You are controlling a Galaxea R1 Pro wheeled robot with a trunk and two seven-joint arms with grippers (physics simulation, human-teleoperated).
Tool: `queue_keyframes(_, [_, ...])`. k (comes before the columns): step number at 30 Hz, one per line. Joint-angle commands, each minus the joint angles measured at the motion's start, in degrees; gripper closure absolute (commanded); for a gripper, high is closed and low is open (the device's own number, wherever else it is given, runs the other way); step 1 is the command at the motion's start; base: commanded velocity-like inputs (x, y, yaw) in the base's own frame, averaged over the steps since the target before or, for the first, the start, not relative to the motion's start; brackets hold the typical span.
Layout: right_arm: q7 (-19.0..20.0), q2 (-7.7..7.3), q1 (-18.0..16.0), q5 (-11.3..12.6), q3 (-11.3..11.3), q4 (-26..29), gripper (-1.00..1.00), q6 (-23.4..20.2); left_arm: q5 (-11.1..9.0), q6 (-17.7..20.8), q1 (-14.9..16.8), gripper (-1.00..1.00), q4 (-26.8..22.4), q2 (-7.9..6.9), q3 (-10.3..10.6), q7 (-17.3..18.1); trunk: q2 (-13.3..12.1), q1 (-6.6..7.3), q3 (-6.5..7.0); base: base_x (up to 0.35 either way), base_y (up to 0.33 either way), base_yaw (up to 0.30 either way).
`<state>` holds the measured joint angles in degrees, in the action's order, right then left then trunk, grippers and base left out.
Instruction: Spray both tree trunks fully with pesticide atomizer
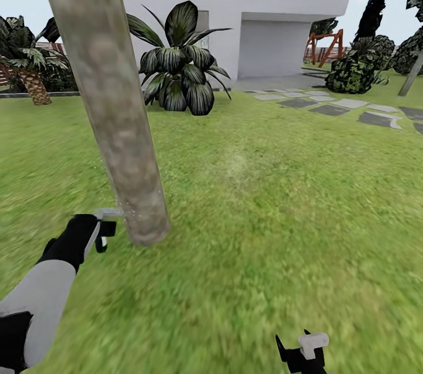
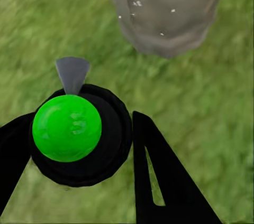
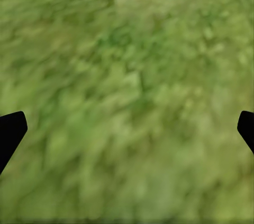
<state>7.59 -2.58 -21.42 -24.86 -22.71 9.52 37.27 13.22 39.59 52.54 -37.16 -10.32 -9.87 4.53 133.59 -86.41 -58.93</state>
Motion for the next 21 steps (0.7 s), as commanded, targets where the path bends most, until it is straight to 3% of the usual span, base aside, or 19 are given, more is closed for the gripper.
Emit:
queue_keyframes(1, [0.5,0.01,0.0,-0.1,-0.5,0.0,-1.0,0.2,1.2,0.3,0.2,1.0,-0.2,0.73,1.3,1.6,0.0,0.01,-0.05,0.0,0.0,0.0])
queue_keyframes(7, [0.5,0.02,0.0,-0.1,-0.5,0.0,-1.0,0.2,1.2,2.4,2.4,1.0,-0.2,-1.63,1.8,2.1,0.0,0.01,-0.05,0.0,0.0,0.0])
queue_keyframes(12, [0.5,-0.03,0.0,0.0,-0.5,0.0,-1.0,0.2,1.2,2.9,2.9,1.0,-0.2,-0.99,1.9,2.5,0.0,0.01,-0.05,0.0,0.0,-0.009])
queue_keyframes(16, [0.5,-0.05,0.0,0.0,-0.5,0.0,-1.0,0.2,1.2,3.1,4.1,1.0,-0.4,-0.98,2.5,2.5,0.0,0.01,-0.05,0.0,0.0,-0.202])
queue_keyframes(21, [0.5,-0.05,0.0,0.0,-0.5,0.0,-1.0,0.2,1.3,8.5,8.4,1.0,-0.4,-3.23,2.6,2.6,0.0,0.01,-0.05,0.0,0.0,-0.041])
